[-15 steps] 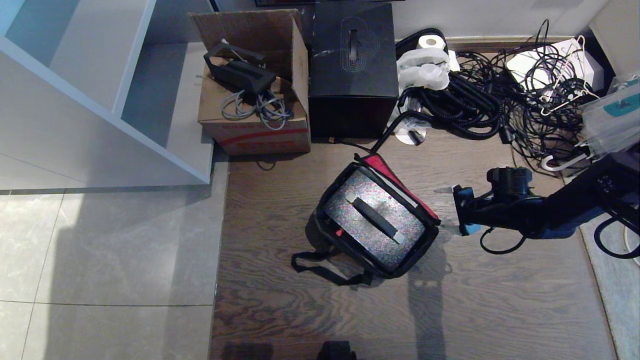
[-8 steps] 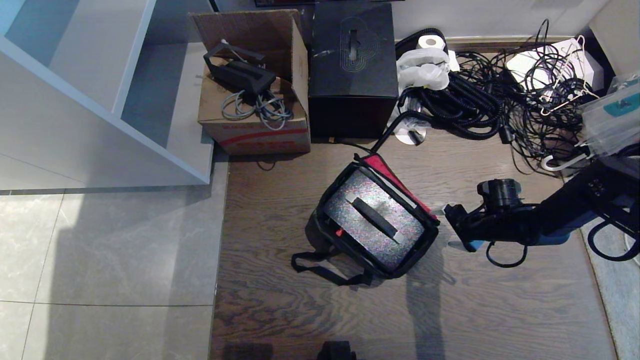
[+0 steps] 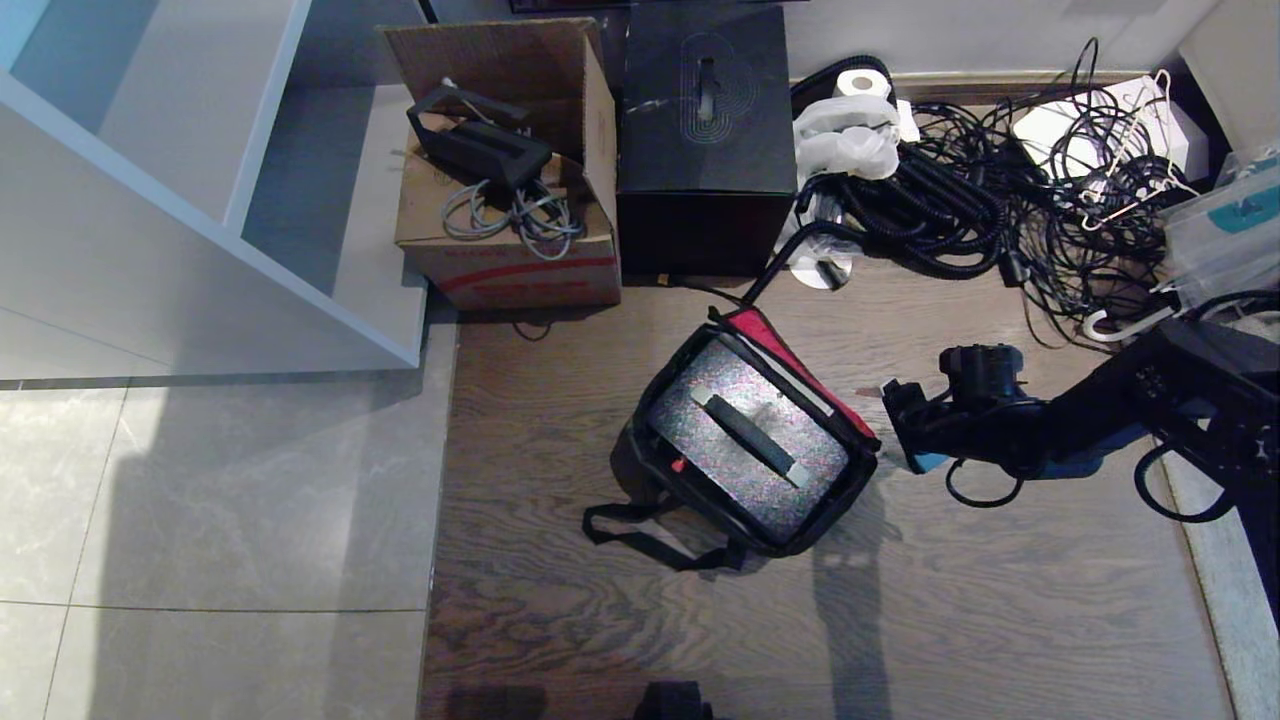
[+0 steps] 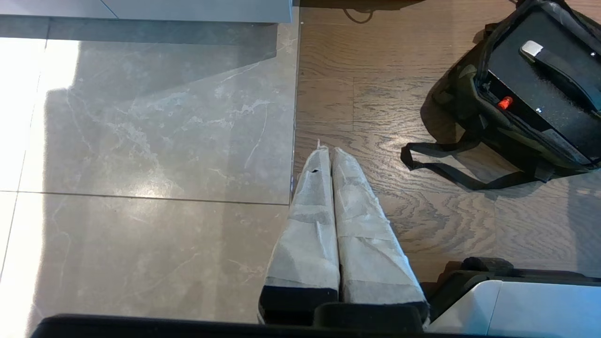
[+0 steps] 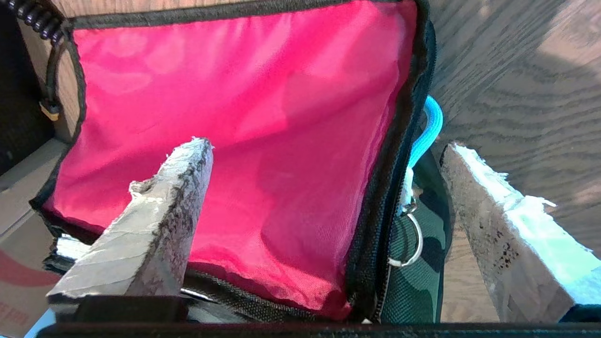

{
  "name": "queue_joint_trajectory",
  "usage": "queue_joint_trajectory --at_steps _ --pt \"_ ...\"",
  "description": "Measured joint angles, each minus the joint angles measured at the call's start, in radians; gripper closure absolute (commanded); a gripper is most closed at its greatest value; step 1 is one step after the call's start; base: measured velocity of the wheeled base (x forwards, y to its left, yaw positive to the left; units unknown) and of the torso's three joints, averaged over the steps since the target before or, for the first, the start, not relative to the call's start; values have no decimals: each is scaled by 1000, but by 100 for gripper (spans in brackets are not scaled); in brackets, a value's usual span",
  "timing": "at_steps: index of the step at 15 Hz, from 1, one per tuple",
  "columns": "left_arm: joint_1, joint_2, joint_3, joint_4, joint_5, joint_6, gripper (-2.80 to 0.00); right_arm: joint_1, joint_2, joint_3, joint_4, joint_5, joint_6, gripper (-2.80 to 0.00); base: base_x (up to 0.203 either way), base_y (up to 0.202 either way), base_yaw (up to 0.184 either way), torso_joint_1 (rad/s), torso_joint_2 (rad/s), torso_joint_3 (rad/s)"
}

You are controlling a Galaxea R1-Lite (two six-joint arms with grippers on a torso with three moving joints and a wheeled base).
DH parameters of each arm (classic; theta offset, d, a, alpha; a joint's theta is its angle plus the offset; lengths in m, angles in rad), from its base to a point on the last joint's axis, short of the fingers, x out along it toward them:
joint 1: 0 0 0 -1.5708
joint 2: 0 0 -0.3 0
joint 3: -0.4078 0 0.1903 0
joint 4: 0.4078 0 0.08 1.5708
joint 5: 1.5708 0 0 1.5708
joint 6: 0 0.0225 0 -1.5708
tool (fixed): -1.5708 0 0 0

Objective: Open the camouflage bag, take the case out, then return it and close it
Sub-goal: Close the top of the storage box

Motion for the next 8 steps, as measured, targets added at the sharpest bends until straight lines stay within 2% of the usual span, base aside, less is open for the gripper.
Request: queue_joint_trajectory --at_steps 4,7,8 --pt "0 0 0 0 0 0 0 4 8 -6 1 30 62 -280 0 0 0 0 0 0" --pt "0 0 0 0 1 0 0 5 22 -25 -4 29 79 -280 0 0 0 0 0 0" --pt "0 0 0 0 0 0 0 5 25 -28 -5 28 78 0 0 0 0 0 0 0"
